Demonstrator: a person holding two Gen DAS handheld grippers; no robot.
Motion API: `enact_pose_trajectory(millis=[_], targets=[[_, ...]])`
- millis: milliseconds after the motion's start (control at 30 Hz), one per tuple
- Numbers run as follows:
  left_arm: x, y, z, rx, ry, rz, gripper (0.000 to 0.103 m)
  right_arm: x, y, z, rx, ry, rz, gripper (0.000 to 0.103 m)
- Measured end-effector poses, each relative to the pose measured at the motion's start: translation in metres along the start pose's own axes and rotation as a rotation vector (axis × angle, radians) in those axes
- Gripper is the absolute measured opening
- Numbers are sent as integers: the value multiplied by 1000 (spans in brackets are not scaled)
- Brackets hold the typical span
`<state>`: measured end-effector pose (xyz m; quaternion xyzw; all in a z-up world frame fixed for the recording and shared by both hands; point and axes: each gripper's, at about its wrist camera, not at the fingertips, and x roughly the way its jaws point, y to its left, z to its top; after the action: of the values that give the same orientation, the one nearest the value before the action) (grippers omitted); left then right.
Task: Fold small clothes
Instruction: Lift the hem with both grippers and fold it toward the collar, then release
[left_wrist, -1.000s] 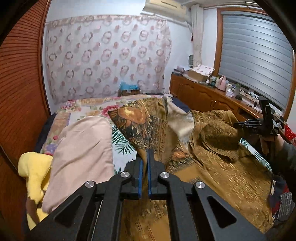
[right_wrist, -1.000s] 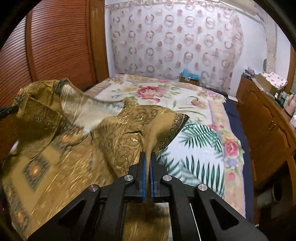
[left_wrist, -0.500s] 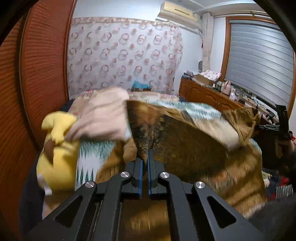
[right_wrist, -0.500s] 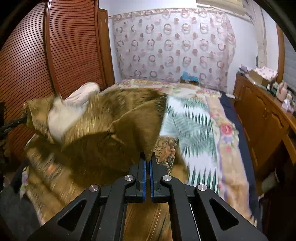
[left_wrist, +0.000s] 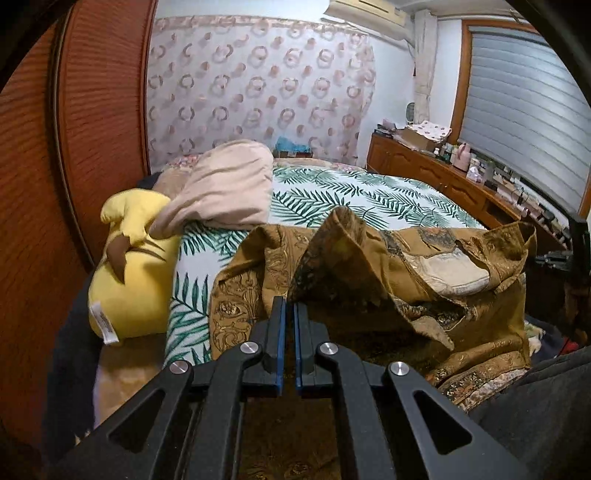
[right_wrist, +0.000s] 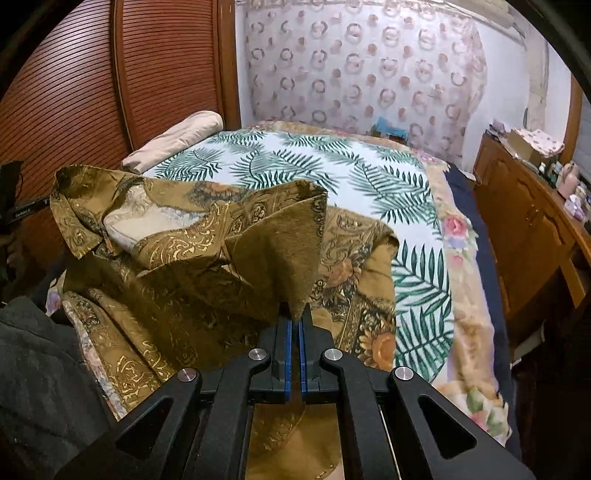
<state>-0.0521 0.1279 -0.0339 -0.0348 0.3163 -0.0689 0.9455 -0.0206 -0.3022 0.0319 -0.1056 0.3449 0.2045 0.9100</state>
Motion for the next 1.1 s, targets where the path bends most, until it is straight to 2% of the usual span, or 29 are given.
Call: enact_pose_trajectory(millis=[400,533,633,667,733,767,800,867,933,1000,1067,1100], targets=[[-5,-2,12,0,-21,29,5,5,9,3,-12,42,-6,3],[2,-5,26,-13,-24,31,5,-2,10,10,-18,31,-28,3],[4,-14,39,27,-45,38,6,-13,12,14,-28,3,-28,3],[4,-17,44,42,-53,43,9,-17,14,15,-32,-6,-31,3],[7,-20,53,58,-68,37,28,-25,15,17,-37,-25,-36,3],[9,-22,56,65,-73,34,31,-27,16,18,-37,-33,-38,7],[11,-24,59,71,-76,34,40,-30,16,18,-37,-42,-39,7],[18,-26,66,81,-79,33,50,-32,16,19,-32,-58,-46,8],[29,-25,72,78,-60,34,73,-32,15,21,-28,-70,-59,12],[42,-24,75,78,-42,36,81,-28,14,23,-25,-78,-71,25],[56,-23,78,74,-19,31,81,-20,12,26,-19,-86,-72,42],[63,-20,78,73,-7,34,81,-16,10,27,-11,-91,-69,44]])
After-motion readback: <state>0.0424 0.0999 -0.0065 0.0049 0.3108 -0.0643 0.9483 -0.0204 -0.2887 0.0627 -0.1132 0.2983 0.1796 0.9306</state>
